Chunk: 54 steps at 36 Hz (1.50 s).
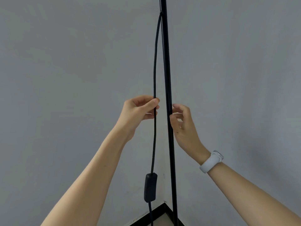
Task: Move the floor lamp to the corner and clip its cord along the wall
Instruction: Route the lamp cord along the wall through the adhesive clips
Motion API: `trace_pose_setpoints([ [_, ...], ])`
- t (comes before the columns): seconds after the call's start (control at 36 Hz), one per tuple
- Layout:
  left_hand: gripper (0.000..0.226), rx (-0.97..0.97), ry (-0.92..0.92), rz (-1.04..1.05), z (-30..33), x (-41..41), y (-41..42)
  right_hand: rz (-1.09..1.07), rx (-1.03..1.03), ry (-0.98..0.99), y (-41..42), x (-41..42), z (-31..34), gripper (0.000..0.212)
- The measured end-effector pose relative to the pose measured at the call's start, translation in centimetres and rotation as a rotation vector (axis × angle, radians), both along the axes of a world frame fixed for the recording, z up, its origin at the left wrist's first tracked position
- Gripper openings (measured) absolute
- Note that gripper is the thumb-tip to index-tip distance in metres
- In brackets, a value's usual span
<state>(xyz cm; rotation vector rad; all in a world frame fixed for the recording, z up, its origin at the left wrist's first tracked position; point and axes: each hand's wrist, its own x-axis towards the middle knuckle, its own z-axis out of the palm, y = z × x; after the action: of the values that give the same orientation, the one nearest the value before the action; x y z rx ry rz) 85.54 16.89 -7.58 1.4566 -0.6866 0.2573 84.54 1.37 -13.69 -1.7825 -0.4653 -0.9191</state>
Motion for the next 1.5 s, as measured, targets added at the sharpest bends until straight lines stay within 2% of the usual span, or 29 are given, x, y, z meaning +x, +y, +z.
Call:
trace_pose_setpoints([
  [0.06,0.009,0.066,-0.019,-0.001,-0.5,-0.1,-0.3,-0.123,-0.017,-0.120,0.0,-1.2,-0.8,0.014],
  [0.11,0.009,0.112,-0.029,0.011,-1.3,-0.2,-0.7,-0.148,-0.088,-0.167,0.1,-2.2,-1.9,0.018],
  [0.19,0.014,0.083,0.011,0.019,-2.3,-0.2,-1.1,-0.038,-0.184,0.045,0.9,-3.3,-3.7,0.029],
  [0.25,0.015,0.073,0.035,0.010,-2.7,-0.2,-1.4,0.057,-0.191,0.234,1.4,-3.6,-4.7,0.022],
  [0.31,0.015,0.090,0.026,-0.019,-2.8,-0.2,-1.5,0.182,-0.093,0.361,1.9,-3.8,-5.7,0.009],
  [0.36,0.017,0.131,-0.004,-0.061,-3.0,-0.3,-1.5,0.246,-0.002,0.400,2.3,-4.1,-6.4,0.008],
  [0.44,0.018,0.259,-0.048,-0.079,-4.3,-0.5,-1.6,0.249,0.029,0.409,2.0,-4.9,-7.6,0.018],
  [0.53,0.016,0.317,-0.031,-0.101,-7.2,-0.9,-1.9,0.229,0.074,0.412,0.7,-5.9,-8.8,0.016],
  [0.58,0.015,0.262,-0.013,-0.088,-8.7,-1.1,-1.9,0.230,0.082,0.403,-0.4,-6.6,-9.8,0.008],
  [0.67,0.018,0.143,-0.026,-0.007,-9.6,-0.9,-1.9,0.251,0.052,0.495,-1.5,-7.3,-11.8,0.024],
  [0.78,0.019,-0.060,0.044,0.087,-10.4,-0.4,-1.9,0.145,0.050,0.563,-2.8,-7.9,-14.2,0.020],
  [0.89,0.019,0.066,0.122,-0.036,-12.4,-1.3,-2.6,-0.007,-0.011,0.419,-2.9,-7.7,-13.1,0.031],
  [0.97,0.037,0.072,0.180,-0.170,-13.3,-2.0,-2.6,-0.058,-0.071,0.343,-2.6,-7.4,-11.8,0.028],
  [1.06,0.043,0.079,0.138,-0.203,-13.0,-1.6,-1.5,-0.038,-0.059,0.341,-2.7,-7.7,-11.8,0.025],
  [1.17,0.045,-0.199,0.247,-0.094,-12.7,-0.4,0.6,0.053,-0.027,0.482,-3.6,-8.2,-13.4,0.024],
  [1.25,0.043,-0.288,0.268,-0.003,-13.3,0.9,2.4,-0.045,-0.004,0.562,-4.9,-8.6,-15.2,0.030],
  [1.31,0.043,-0.197,0.276,-0.050,-14.8,0.7,2.3,-0.111,0.016,0.570,-5.0,-8.8,-16.3,0.031],
  [1.36,0.036,-0.013,0.290,-0.131,-17.2,-0.4,0.9,-0.133,0.030,0.566,-4.3,-8.9,-17.0,0.030],
  [1.42,0.040,0.143,0.318,-0.234,-19.8,-2.1,-0.9,-0.144,0.008,0.558,-3.1,-8.9,-17.7,0.029],
  [1.5,0.020,0.180,0.326,-0.323,-23.1,-4.3,-2.8,-0.155,-0.039,0.573,-1.5,-9.6,-19.2,0.025],
])
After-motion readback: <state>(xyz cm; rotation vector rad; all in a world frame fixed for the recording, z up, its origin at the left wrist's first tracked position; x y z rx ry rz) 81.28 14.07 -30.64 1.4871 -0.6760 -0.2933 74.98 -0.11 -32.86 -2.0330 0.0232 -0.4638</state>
